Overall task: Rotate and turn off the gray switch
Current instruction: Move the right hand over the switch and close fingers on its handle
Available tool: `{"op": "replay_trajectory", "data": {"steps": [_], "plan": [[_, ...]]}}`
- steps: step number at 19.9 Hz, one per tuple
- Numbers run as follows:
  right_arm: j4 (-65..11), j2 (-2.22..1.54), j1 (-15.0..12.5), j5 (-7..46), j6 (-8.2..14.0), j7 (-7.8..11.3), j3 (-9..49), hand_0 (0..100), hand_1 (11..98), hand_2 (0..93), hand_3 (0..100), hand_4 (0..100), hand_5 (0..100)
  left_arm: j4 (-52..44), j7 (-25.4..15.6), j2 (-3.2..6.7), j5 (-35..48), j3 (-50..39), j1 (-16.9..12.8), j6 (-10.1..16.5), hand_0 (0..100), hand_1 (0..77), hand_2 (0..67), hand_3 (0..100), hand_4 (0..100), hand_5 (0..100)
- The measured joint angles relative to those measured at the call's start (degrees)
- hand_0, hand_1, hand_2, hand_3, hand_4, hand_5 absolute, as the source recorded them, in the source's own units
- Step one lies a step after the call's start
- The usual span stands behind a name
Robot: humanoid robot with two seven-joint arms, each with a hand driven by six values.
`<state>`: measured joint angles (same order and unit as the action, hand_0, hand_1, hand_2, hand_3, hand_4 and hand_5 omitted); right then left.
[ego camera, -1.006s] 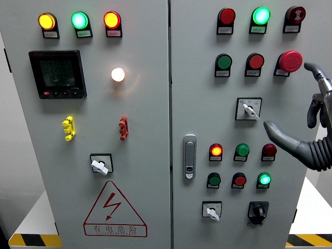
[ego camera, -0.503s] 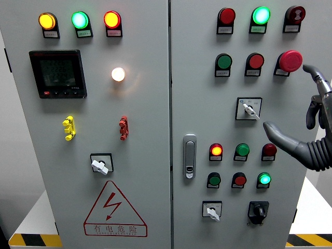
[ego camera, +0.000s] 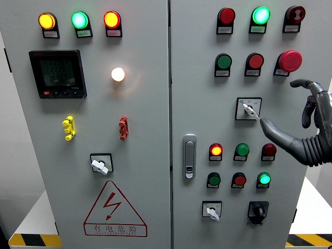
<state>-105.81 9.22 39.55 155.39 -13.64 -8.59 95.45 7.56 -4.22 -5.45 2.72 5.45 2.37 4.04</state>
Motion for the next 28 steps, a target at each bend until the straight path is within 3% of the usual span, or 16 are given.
{"op": "replay_trajectory", "data": {"steps": [3, 7, 14, 21, 28], "plan": [[1.2, -0.08, 0.32, 0.01, 0.68, -1.4, -0.61, 0, 32.3, 57.1, 94, 100, 100, 0.0, 0.0, 0.0, 0.0, -0.02, 0.0, 0.0, 89, 0.0, 13.3, 19, 8, 11], [2.44, -0.17, 0.36, 0.22, 1.41, -1.75, -0.8, 0, 31.8, 61.0, 94, 100, 100, 0.0, 0.0, 0.0, -0.02, -0.04, 0.0, 0.0, 89, 0.0, 13.3, 19, 8, 11], [7.11, -0.26, 2.06, 0.27, 4.55, -1.81, -2.22, 0, 31.6, 62.7, 94, 100, 100, 0.0, 0.0, 0.0, -0.07, 0.0, 0.0, 0.0, 89, 0.0, 13.3, 19, 8, 11], [10.63, -0.26, 3.43, 0.19, 6.57, -3.32, -4.66, 0, 31.4, 63.6, 93, 100, 100, 0.0, 0.0, 0.0, 0.0, -0.01, 0.0, 0.0, 89, 0.0, 13.3, 19, 8, 11], [12.89, -0.26, 4.8, 0.09, 6.89, -4.23, -5.92, 0, 31.6, 63.8, 93, 100, 100, 0.0, 0.0, 0.0, 0.0, -0.01, 0.0, 0.0, 89, 0.0, 13.3, 19, 8, 11]]}}
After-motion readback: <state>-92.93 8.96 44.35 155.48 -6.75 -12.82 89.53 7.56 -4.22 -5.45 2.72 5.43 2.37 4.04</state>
